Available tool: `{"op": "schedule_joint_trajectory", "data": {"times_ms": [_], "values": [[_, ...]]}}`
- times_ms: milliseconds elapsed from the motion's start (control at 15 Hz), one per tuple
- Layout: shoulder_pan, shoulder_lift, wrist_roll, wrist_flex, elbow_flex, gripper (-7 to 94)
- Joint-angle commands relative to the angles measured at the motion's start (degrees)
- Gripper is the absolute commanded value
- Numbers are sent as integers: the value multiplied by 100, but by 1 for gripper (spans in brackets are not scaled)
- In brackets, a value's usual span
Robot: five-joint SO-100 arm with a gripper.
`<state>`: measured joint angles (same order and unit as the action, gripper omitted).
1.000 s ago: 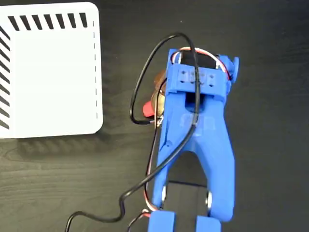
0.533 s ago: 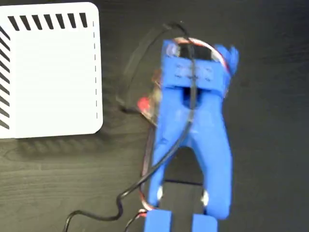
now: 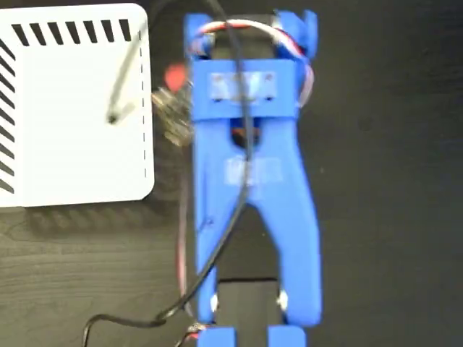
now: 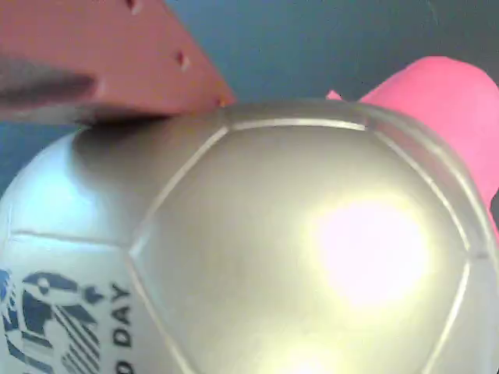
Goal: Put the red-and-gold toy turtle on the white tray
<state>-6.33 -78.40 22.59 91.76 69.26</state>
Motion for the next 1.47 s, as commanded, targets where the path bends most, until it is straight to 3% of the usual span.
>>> {"op": "schedule_joint_trajectory", "data": {"times_ms": [0,400,800,1400], "values": [[237,-413,-1028,35,-712,0],[1204,-35,-2232,475,-1521,0],[2391,246,-2795,316,-1503,0],[2593,1345,-3243,-141,-1433,0]]}}
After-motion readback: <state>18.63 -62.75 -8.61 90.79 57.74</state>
